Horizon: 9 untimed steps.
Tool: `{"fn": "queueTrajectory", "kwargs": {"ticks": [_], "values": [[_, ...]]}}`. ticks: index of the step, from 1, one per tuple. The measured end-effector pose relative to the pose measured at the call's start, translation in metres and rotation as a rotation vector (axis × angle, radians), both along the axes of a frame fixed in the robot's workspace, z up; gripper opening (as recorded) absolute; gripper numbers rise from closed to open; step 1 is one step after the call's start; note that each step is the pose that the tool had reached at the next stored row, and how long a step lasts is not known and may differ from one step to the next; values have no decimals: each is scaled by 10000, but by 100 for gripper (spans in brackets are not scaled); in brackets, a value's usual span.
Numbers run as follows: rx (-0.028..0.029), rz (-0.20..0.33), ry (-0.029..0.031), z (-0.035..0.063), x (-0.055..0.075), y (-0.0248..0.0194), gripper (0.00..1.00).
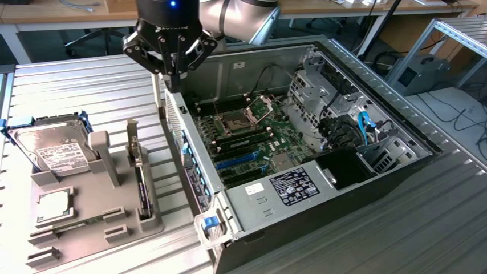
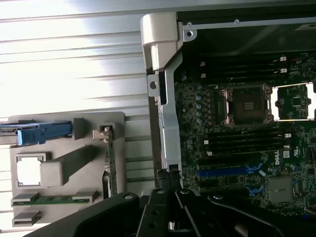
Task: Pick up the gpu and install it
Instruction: 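Reach for the gpu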
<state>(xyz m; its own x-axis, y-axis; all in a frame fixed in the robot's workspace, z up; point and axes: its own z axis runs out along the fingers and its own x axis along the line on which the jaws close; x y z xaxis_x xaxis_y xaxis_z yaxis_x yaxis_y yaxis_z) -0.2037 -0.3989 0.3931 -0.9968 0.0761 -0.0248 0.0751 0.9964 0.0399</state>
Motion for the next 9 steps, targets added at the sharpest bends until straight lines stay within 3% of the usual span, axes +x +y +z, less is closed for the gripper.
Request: {"fn": "queueTrajectory", "kwargs": {"ticks": [9], "values": [[-2,0,0,-1,-20,0,11]]}}
